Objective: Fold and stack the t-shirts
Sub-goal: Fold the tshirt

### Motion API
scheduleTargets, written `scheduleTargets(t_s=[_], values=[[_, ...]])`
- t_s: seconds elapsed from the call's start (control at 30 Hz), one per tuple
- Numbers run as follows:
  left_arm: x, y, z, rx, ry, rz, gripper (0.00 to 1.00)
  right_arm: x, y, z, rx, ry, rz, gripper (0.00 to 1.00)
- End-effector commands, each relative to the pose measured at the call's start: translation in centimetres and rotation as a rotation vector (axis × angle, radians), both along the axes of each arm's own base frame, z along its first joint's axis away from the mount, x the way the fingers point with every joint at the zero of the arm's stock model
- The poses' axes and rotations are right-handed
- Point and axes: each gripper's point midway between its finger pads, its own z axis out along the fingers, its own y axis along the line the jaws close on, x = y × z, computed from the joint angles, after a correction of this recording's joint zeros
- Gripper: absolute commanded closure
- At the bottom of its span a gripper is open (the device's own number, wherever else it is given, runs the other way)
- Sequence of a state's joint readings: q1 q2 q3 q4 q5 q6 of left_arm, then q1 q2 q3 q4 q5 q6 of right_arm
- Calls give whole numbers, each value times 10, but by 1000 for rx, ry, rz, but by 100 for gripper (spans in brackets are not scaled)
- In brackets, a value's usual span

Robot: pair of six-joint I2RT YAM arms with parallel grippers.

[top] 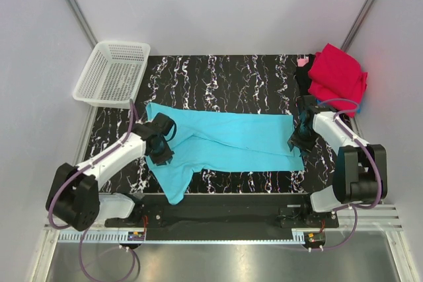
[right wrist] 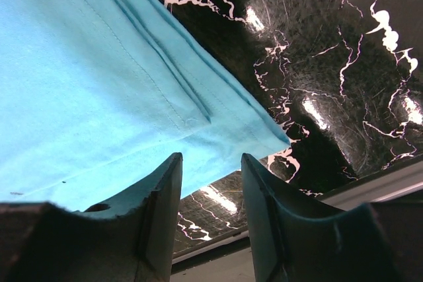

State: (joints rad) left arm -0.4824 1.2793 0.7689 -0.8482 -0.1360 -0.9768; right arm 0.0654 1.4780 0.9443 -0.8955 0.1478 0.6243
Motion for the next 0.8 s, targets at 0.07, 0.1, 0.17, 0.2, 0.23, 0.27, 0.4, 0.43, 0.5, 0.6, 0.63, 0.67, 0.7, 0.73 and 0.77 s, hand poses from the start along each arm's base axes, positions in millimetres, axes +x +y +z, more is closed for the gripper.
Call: scheduleTargets(t_s=[0.07, 0.1, 0.17, 0.2, 0.23, 0.27, 0.4, 0.43, 0.5, 0.6, 0.63, 0.67, 0.7, 0.73, 0.77], values=[[25, 11, 29, 72, -116, 20, 78, 6, -1, 13, -11, -53, 26, 52], [28, 10, 29, 72, -119, 19, 78, 7, 0, 16, -3, -62, 30, 52], [31, 11, 26, 84, -118, 26, 78, 10, 2, 19, 7, -78, 41, 51], [33, 11, 22, 92, -110, 30, 78, 11, 3, 21, 17, -85, 44, 51], [34, 12, 18, 89, -102, 38, 78, 11, 5, 21, 22, -86, 50, 51], [39, 10, 14, 74, -112, 33, 79, 13, 6, 23, 29, -92, 58, 51], [47, 9, 6, -31, -141, 72, 80, 15, 8, 24, 39, -106, 74, 51], [50, 16, 5, -47, -149, 103, 80, 15, 8, 23, 40, -104, 75, 51], [52, 23, 6, -47, -176, 112, 80, 16, 8, 21, 37, -103, 83, 50], [54, 34, 9, -53, -196, 140, 79, 16, 8, 16, 41, -86, 85, 50], [54, 38, 9, -57, -192, 155, 79, 17, 9, 15, 45, -89, 89, 50], [54, 40, 8, -56, -188, 154, 79, 17, 10, 12, 48, -80, 89, 50], [54, 41, 7, -60, -184, 153, 79, 17, 11, 11, 52, -78, 88, 50], [55, 43, 6, -59, -180, 157, 79, 17, 11, 10, 52, -78, 88, 50], [54, 44, 3, -53, -169, 153, 79, 16, 10, 8, 52, -73, 90, 50]])
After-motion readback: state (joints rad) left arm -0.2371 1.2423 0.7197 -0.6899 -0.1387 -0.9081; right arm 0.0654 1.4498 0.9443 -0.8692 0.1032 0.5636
